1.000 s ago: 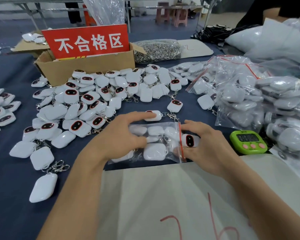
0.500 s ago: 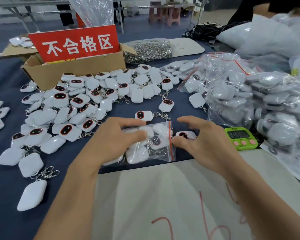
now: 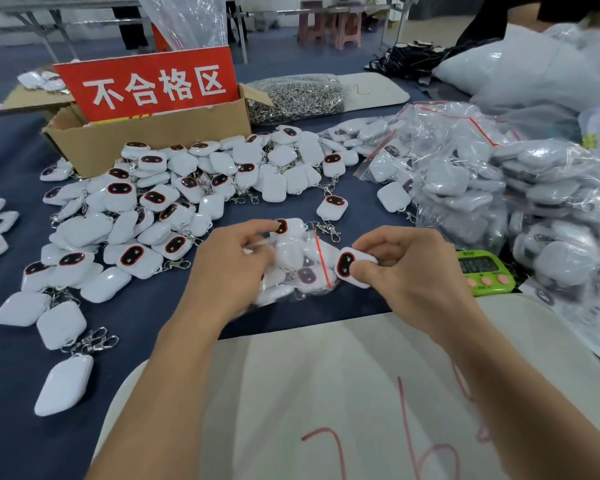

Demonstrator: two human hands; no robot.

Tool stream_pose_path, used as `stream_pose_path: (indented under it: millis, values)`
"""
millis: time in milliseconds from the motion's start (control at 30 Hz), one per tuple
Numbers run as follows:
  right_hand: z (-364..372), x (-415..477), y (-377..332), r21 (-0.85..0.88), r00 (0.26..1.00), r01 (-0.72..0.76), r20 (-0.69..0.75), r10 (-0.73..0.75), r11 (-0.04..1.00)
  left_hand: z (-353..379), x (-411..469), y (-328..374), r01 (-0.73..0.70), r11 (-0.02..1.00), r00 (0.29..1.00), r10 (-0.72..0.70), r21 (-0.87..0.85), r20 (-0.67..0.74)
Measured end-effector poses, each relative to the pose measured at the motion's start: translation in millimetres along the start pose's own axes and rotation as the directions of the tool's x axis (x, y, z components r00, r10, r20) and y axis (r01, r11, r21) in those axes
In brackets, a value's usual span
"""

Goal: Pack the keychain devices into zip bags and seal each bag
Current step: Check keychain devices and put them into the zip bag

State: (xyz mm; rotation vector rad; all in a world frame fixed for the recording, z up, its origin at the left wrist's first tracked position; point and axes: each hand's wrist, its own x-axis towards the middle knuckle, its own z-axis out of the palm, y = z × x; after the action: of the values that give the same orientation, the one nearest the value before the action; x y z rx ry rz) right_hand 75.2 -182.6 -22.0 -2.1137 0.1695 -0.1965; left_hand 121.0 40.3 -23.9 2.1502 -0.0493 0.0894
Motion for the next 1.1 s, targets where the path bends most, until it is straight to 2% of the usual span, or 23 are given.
stream_pose_path:
  millis: [100,167,200,267,333,400,467,567,600,633,700,767,833,900,933,1033,1100]
  values:
    - [-2,1,1,0.033,0.997,0.001,0.071,-0.004,0.999,-4,-4,9,-0.001,0.997,0.997,-0.005,-0.072,-0.082]
    - [-2,2,3,0.089,0.997,-0.022,0.077,0.015,0.996,-9,-7,17,-0.028,0.999,0.985,0.024,-0.020,-0.173]
    - [-1,3,3,0.118,0.997,-0.038,0.079,0.029,0.992,-9,-8,21,-0.042,0.994,0.982,0.059,0.102,-0.179]
    - [3,5,2,0.167,0.990,-0.079,0.129,0.058,0.983,0,-12,30,-0.068,0.904,0.989,0.115,0.423,-0.088]
    - [6,6,2,0.171,0.966,-0.099,0.253,0.054,0.980,16,-19,40,-0.092,0.803,0.993,0.117,0.589,-0.004]
    - [5,7,2,0.159,0.943,-0.092,0.332,0.034,0.983,27,-24,45,-0.104,0.796,0.994,0.101,0.597,0.039]
    - [5,7,1,0.172,0.940,-0.080,0.341,0.017,0.982,30,-25,50,-0.091,0.843,0.995,0.049,0.529,0.092]
    - [9,4,-3,0.141,0.946,0.025,0.317,-0.069,0.990,26,-27,59,-0.046,0.964,0.977,-0.011,0.261,0.213]
    - [10,4,-4,0.100,0.934,0.096,0.336,-0.124,0.990,26,-28,62,-0.039,0.971,0.974,-0.016,0.235,0.227]
    - [10,3,-5,0.047,0.919,0.161,0.358,-0.167,0.986,26,-30,63,-0.057,0.953,0.979,-0.005,0.298,0.204]
    - [10,1,-6,-0.043,0.900,0.258,0.375,-0.223,0.965,28,-33,63,-0.084,0.810,0.996,0.045,0.580,0.081]
    - [11,0,-6,-0.059,0.907,0.283,0.343,-0.247,0.957,31,-36,64,-0.042,0.720,0.997,0.071,0.693,-0.013]
    - [11,1,-3,-0.019,0.964,0.207,0.173,-0.201,0.978,37,-37,66,-0.016,0.701,0.999,0.047,0.713,-0.024]
    - [10,5,-1,-0.055,0.987,0.158,0.012,-0.158,0.986,39,-36,69,0.024,0.673,0.999,0.018,0.739,-0.049]
    - [9,5,-2,-0.114,0.986,0.168,0.020,-0.166,0.979,38,-36,69,0.040,0.662,0.998,0.004,0.748,-0.057]
    - [11,3,-5,-0.221,0.968,0.208,0.186,-0.168,0.953,34,-33,70,0.046,0.643,0.996,-0.085,0.765,0.012]
    - [13,2,-6,-0.239,0.969,0.190,0.203,-0.142,0.952,35,-32,73,0.025,0.644,0.994,-0.095,0.764,0.048]
